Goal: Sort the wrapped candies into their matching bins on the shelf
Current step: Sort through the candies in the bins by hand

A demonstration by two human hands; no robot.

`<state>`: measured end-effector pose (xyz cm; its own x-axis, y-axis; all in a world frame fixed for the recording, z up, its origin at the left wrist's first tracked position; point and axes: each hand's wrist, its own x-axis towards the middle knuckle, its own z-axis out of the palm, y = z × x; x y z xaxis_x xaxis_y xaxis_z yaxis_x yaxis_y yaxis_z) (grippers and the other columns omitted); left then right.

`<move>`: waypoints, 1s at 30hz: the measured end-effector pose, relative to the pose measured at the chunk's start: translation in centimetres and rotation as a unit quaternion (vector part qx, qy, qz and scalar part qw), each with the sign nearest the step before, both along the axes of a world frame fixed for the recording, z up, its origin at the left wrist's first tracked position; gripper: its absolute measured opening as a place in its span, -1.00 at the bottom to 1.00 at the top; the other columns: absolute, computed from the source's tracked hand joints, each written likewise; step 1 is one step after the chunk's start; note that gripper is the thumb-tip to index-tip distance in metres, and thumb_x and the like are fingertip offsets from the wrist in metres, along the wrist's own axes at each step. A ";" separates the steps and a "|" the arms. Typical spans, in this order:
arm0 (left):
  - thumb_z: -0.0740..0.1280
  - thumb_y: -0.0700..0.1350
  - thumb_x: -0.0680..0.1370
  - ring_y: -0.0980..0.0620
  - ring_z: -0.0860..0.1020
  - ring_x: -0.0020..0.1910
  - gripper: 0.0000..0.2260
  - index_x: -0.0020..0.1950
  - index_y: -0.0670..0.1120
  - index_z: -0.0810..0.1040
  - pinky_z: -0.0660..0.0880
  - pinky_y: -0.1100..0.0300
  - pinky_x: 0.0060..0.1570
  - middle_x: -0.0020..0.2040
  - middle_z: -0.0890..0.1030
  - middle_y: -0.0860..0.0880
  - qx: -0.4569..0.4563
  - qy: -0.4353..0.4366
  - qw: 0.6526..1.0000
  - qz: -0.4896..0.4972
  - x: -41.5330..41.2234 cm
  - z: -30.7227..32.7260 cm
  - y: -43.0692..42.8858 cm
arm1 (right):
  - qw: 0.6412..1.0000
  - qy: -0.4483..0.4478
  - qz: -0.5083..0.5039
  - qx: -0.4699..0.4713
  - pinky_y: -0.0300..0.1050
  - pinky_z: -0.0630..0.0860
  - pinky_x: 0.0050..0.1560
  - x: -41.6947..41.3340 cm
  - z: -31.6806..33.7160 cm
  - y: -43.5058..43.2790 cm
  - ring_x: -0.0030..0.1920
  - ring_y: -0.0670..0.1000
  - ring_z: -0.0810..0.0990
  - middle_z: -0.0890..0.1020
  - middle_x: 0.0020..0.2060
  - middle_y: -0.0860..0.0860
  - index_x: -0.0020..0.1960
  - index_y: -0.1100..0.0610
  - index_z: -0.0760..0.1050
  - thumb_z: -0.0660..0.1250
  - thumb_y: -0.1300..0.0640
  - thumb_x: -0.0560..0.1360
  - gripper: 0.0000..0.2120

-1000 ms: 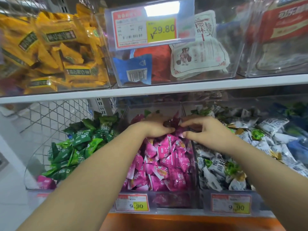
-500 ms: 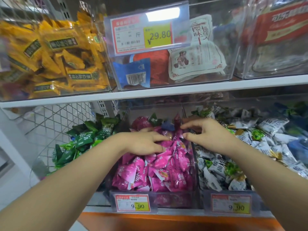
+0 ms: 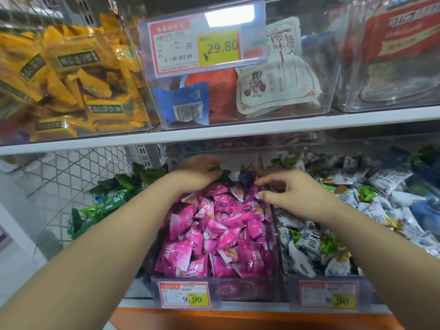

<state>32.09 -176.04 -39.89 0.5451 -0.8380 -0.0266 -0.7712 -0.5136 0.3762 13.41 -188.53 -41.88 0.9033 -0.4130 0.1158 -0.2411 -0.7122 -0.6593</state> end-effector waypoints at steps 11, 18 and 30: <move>0.34 -0.07 0.53 -0.02 0.50 0.14 -0.64 0.32 0.00 0.45 0.43 0.22 0.01 0.28 0.50 -0.06 0.003 -0.003 0.999 0.039 2.1 -3.0 -3.2 | 1.000 -0.005 0.005 0.003 0.03 0.54 0.11 0.0 -0.3 -0.2 0.05 0.17 0.62 0.59 0.17 -0.06 0.17 -0.10 0.54 0.35 -0.04 0.48 -0.73; 0.38 -0.17 0.49 0.07 0.53 0.08 -0.63 0.26 0.10 0.48 0.53 0.24 -0.08 0.19 0.52 0.06 -0.144 0.020 0.989 0.042 1.7 -2.8 -1.3 | 1.000 -0.011 0.003 -0.001 -0.23 0.54 -0.01 0.0 -0.4 -0.3 -0.04 -0.11 0.63 0.55 0.21 -0.11 0.18 -0.07 0.55 0.34 -0.02 0.49 -0.74; 0.32 -0.16 0.54 0.08 0.61 -0.16 -0.69 0.28 0.04 0.49 0.40 0.52 -0.18 0.07 0.56 0.10 -0.264 -0.010 0.963 0.046 -3.0 -0.8 6.7 | 0.996 -0.054 -0.070 -0.018 -0.33 0.38 -0.40 0.4 -1.2 1.4 -0.43 -0.19 0.54 0.62 -0.23 -0.15 0.06 -0.04 0.60 0.30 0.12 0.49 -0.81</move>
<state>29.13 -169.33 -40.70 0.6142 -0.6793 0.4017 -0.7411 -0.3215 0.5894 13.85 -187.11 -43.10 0.8185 -0.5281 0.2259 -0.2691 -0.7000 -0.6615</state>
